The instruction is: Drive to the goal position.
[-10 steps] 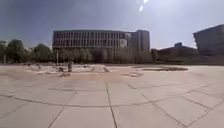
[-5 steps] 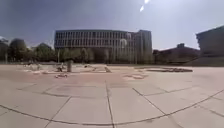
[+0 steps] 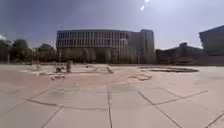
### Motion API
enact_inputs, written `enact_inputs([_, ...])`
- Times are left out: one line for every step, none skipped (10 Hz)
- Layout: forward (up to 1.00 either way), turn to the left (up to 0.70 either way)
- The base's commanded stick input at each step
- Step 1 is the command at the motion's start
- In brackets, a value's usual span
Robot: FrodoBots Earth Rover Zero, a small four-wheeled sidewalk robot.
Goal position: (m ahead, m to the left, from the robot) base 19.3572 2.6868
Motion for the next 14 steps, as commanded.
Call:
enact_inputs([0.85,0.00])
enact_inputs([0.85,0.00])
enact_inputs([0.85,0.00])
enact_inputs([0.85,0.00])
enact_inputs([0.85,0.00])
enact_inputs([0.85,-0.01])
enact_inputs([0.85,-0.02])
enact_inputs([0.85,-0.03])
enact_inputs([0.85,-0.18])
enact_inputs([0.85,-0.30])
enact_inputs([0.85,-0.33])
enact_inputs([0.85,-0.20])
enact_inputs([0.85,-0.04])
enact_inputs([0.85,0.00])
